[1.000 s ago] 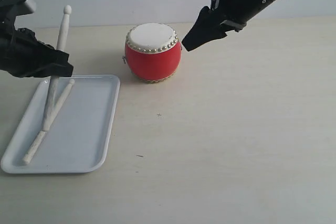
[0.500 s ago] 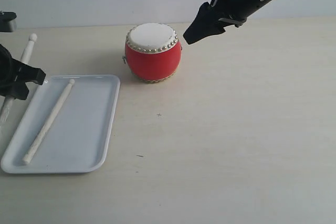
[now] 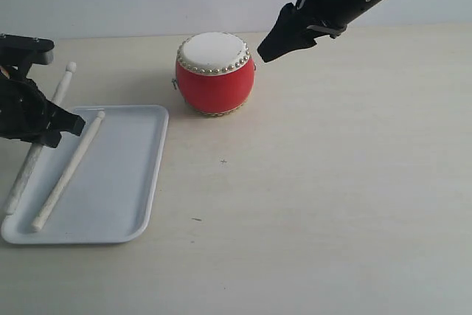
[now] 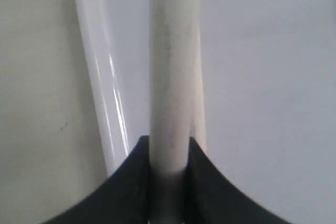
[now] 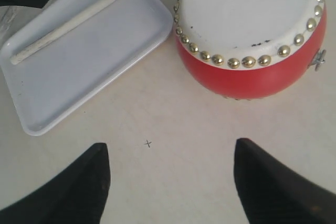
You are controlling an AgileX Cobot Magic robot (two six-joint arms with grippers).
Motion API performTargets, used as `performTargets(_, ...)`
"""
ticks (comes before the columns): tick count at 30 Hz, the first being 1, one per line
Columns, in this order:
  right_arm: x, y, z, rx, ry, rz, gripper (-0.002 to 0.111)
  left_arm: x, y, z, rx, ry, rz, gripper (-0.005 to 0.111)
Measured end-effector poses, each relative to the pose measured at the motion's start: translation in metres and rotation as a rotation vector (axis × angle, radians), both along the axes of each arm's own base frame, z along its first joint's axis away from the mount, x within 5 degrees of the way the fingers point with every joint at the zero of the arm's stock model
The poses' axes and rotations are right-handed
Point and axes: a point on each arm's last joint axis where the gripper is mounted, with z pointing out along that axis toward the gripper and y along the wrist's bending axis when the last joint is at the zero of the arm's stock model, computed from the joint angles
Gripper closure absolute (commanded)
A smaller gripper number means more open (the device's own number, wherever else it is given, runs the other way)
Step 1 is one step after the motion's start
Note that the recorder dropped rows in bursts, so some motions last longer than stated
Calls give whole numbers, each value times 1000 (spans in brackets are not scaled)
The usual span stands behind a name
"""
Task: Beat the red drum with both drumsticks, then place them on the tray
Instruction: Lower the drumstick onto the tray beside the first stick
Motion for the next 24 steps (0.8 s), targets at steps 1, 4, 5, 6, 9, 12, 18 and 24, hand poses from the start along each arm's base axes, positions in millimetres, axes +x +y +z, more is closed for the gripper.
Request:
performTargets(1, 0, 0, 0, 0, 0, 0, 44, 1, 0, -2, 0, -4, -3, 107)
performTargets(4, 0, 0, 0, 0, 0, 0, 44, 2, 0, -6, 2, 3, -3, 107)
performTargets(5, 0, 0, 0, 0, 0, 0, 44, 2, 0, -7, 2, 5, -3, 107)
performTargets(6, 0, 0, 0, 0, 0, 0, 44, 2, -1, -8, -3, 8, 2, 107)
performTargets(9, 0, 0, 0, 0, 0, 0, 44, 2, -5, -6, -50, 23, 41, 107)
performTargets(12, 0, 0, 0, 0, 0, 0, 44, 1, -17, -2, -87, 53, 34, 107)
performTargets(18, 0, 0, 0, 1, 6, -9, 44, -4, -51, -3, -104, 84, -47, 107)
performTargets(24, 1, 0, 0, 2, 7, -16, 44, 0, -70, -6, -127, 100, -20, 107)
